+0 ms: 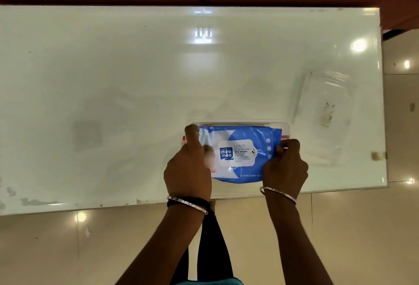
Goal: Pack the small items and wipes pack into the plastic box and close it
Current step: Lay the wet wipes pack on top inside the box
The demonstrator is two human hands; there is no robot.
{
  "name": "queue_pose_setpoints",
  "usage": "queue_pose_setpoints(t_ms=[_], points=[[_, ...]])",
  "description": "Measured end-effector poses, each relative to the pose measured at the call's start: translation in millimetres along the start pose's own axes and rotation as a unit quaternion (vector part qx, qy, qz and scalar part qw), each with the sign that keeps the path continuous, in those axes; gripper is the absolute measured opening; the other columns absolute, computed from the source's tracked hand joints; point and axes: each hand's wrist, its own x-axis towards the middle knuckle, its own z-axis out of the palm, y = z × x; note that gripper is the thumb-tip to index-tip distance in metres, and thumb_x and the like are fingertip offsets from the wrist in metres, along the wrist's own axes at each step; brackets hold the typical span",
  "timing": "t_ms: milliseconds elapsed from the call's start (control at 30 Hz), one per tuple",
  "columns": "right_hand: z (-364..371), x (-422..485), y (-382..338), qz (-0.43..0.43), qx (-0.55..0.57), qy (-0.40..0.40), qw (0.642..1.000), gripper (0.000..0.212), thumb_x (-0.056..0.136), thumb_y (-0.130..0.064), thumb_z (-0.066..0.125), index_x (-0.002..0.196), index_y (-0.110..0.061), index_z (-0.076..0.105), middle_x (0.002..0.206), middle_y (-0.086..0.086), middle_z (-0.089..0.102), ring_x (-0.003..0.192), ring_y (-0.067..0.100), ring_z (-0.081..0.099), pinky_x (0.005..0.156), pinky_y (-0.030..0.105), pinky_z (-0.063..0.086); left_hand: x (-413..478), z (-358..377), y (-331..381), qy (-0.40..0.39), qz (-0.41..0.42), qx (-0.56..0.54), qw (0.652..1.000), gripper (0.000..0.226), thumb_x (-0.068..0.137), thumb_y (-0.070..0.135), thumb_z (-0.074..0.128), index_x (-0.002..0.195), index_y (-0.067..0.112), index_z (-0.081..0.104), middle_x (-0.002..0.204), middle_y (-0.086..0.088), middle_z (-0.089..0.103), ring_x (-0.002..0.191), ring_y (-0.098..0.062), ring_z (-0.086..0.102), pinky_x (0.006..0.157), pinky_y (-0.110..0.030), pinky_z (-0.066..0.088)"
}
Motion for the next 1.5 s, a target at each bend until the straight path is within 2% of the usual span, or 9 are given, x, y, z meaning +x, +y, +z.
queue_pose_setpoints(t_ms=[100, 233, 300, 400, 633, 733, 833, 1100, 1500], points=[[5, 1, 1, -0.01, -0.035, -0.017, 0.999, 0.014, 0.094, -0.009, 0.048, 0.108, -0.007, 0.049, 0.077, 0.018, 0.068, 0.074, 0.045, 0.064, 0.064, 0.039, 0.043, -9, -1, 7, 0.04, 0.027, -0.003, 0.999, 0.046, 0.083, 0.011, 0.05, 0.128, 0.015, 0.052, 0.087, -0.005, 0.066, 0.06, -0.027, 0.059, 0.046, -0.029, 0.04], [7, 9, 5, -0.02, -0.047, -0.023, 0.998, 0.019, 0.091, -0.008, 0.053, 0.109, -0.006, 0.046, 0.08, 0.015, 0.069, 0.071, 0.04, 0.067, 0.06, 0.033, 0.039, -24, 16, 7, 0.029, 0.137, 0.017, 0.99, 0.042, 0.067, 0.01, 0.077, 0.107, 0.016, 0.066, 0.119, -0.009, 0.064, 0.102, -0.028, 0.065, 0.065, -0.029, 0.058], [7, 11, 7, -0.021, -0.046, -0.031, 0.998, 0.021, 0.091, -0.009, 0.055, 0.11, -0.005, 0.046, 0.082, 0.016, 0.069, 0.072, 0.04, 0.067, 0.061, 0.032, 0.04, -22, 28, 5, -0.036, 0.167, 0.013, 0.985, 0.053, 0.075, 0.02, 0.078, 0.124, 0.019, 0.058, 0.138, -0.011, 0.054, 0.126, -0.029, 0.054, 0.081, -0.031, 0.057], [5, 11, 7, -0.027, -0.063, -0.053, 0.996, 0.024, 0.094, -0.01, 0.052, 0.117, -0.003, 0.047, 0.087, 0.018, 0.071, 0.077, 0.041, 0.068, 0.063, 0.031, 0.037, -11, 47, 0, -0.123, 0.199, 0.024, 0.972, 0.079, 0.091, 0.031, 0.059, 0.153, 0.021, 0.011, 0.162, -0.007, 0.006, 0.149, -0.029, 0.007, 0.112, -0.038, 0.034], [-14, -14, 2, -0.157, -0.05, -0.084, 0.983, 0.053, 0.091, -0.009, 0.062, 0.14, 0.0, 0.046, 0.137, 0.022, 0.055, 0.124, 0.035, 0.056, 0.093, 0.039, 0.051, -4, 70, 4, -0.122, 0.206, 0.094, 0.966, 0.096, 0.091, 0.046, 0.05, 0.148, 0.016, -0.02, 0.16, -0.009, -0.018, 0.147, -0.032, -0.017, 0.116, -0.042, -0.009], [-5, -22, 9, -0.225, -0.097, -0.22, 0.944, 0.071, 0.098, -0.016, 0.053, 0.155, -0.015, 0.011, 0.164, 0.006, 0.005, 0.152, 0.024, 0.01, 0.112, 0.031, 0.035, -5, 77, 0, -0.112, 0.198, 0.103, 0.968, 0.1, 0.089, 0.054, 0.048, 0.143, 0.017, -0.028, 0.157, -0.008, -0.027, 0.144, -0.031, -0.025, 0.115, -0.043, -0.013], [3, -16, 20, -0.235, -0.152, -0.29, 0.915, 0.088, 0.099, -0.036, 0.048, 0.146, -0.023, -0.024, 0.159, 0.002, -0.029, 0.149, 0.023, -0.022, 0.124, 0.038, 0.008, -4, 82, -1, -0.109, 0.19, 0.097, 0.971, 0.1, 0.084, 0.066, 0.039, 0.138, 0.021, -0.033, 0.146, -0.006, -0.037, 0.136, -0.027, -0.034, 0.113, -0.042, -0.017], [26, -16, 14, -0.223, -0.167, -0.335, 0.9, 0.096, 0.096, -0.046, 0.047, 0.141, -0.022, -0.034, 0.155, 0.005, -0.038, 0.145, 0.027, -0.03, 0.121, 0.045, -0.005, 6, 80, -13, -0.112, 0.171, 0.128, 0.971, 0.1, 0.083, 0.068, 0.036, 0.134, 0.025, -0.038, 0.142, -0.004, -0.043, 0.136, -0.026, -0.035, 0.106, -0.04, -0.027], [17, -18, -6, -0.22, -0.213, -0.362, 0.88, 0.093, 0.097, -0.051, 0.041, 0.148, -0.015, -0.028, 0.156, 0.008, -0.036, 0.145, 0.029, -0.031, 0.123, 0.048, -0.005, 19, 69, -9, -0.176, 0.147, 0.201, 0.952, 0.098, 0.088, 0.064, 0.036, 0.138, 0.018, -0.035, 0.156, -0.009, -0.032, 0.145, -0.031, -0.025, 0.114, -0.046, -0.017]])
